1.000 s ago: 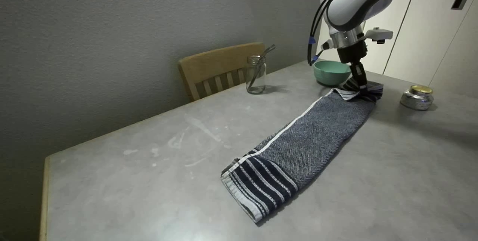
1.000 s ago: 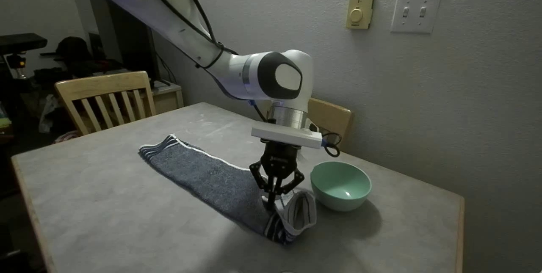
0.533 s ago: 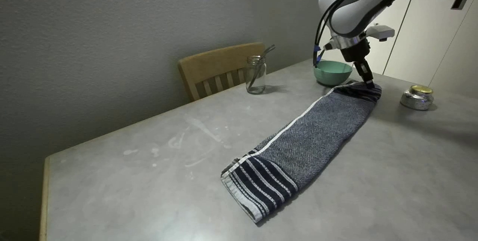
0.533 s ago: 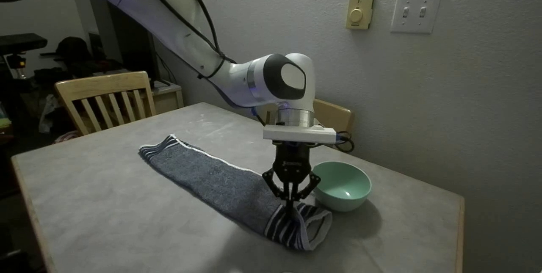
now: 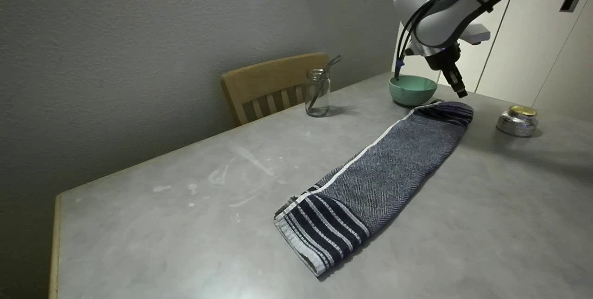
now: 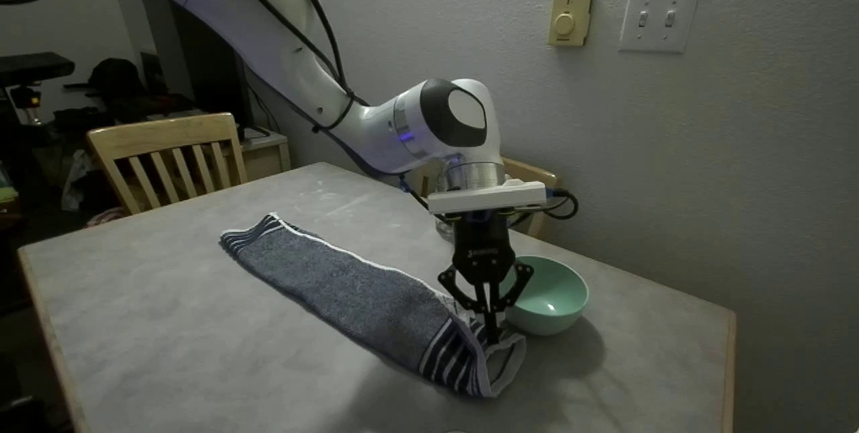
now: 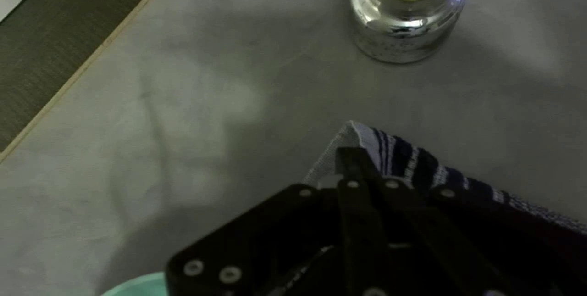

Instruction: Unfold the towel once

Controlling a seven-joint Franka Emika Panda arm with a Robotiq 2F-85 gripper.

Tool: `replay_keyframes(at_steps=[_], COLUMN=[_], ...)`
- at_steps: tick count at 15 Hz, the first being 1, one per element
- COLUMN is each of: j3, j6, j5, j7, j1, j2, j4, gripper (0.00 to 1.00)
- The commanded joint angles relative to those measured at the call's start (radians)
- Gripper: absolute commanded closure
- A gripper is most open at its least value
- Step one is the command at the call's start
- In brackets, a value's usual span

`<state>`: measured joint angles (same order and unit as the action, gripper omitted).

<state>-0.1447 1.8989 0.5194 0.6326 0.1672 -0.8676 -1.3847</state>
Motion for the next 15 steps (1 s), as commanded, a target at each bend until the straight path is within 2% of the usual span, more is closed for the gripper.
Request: replay_keyframes(at_steps=[1,5,9,12,15], j3=[0.031,0.071,0.099,0.106,0.107], j6=[-0.041,-0.133,-0.17,-0.173,-0.178], j5=[-0.065,-0.21,-0.334,-0.375,-0.364], j7=[-0.013,-0.01,-0.003,-0.002,-0.003], j1=[0.012,0.039,0.069,0.078,0.065], j2=[0.066,0.136,0.166,0.135,0.093], j4=[-0.041,-0.062,-0.081,-0.077,-0.062], gripper=[1.0,1.0,1.0,1.0,1.0])
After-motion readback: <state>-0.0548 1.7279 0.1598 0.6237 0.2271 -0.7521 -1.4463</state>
